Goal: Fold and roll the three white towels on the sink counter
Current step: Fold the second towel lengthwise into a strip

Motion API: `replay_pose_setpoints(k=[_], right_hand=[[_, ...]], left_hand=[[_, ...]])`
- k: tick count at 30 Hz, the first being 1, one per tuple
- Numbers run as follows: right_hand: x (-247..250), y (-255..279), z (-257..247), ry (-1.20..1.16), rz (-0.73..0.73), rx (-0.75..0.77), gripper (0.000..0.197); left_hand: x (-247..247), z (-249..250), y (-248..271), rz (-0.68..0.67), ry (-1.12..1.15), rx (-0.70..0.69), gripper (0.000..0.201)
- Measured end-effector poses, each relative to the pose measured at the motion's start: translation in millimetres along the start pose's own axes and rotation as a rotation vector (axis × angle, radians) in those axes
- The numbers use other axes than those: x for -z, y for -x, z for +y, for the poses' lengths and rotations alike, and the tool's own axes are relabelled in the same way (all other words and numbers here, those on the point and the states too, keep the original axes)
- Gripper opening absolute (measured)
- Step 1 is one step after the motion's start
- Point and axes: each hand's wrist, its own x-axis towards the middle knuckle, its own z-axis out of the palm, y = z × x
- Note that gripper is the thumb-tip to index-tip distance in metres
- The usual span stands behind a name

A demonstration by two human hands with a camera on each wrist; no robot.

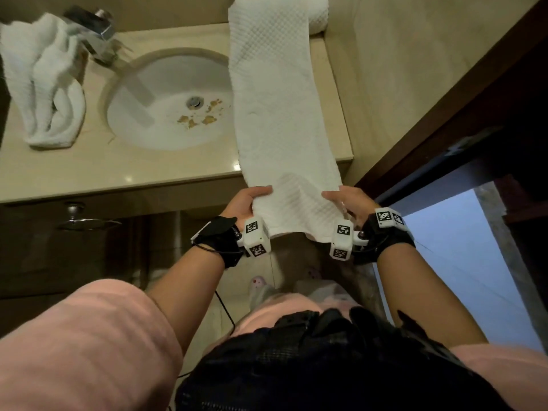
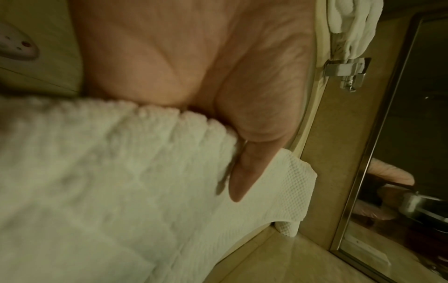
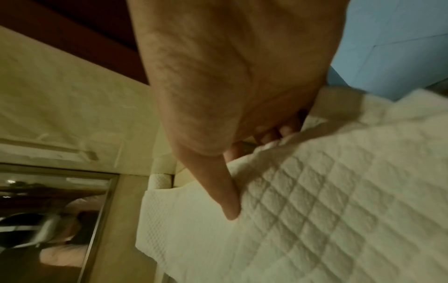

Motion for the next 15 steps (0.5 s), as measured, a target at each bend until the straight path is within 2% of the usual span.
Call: replay_pose_setpoints(k=[3, 10, 15], right_hand=[[-2.1, 2.2, 1.0, 0.068, 0.031, 0.060, 0.028], [-12.0, 13.3, -9.1, 0.035, 0.061, 0.212, 0.029], [-12.8, 4.0, -0.6, 0.052, 0.169, 0.276, 0.031]], left_hand=[[1.4, -3.0, 6.5, 0.037, -0.021, -0.007, 0.047], [17.0, -13.2, 7.4, 0.137, -0.052, -0.038, 0.039], [20.8, -20.7, -0.1, 0.248, -0.184, -0.037, 0.040]])
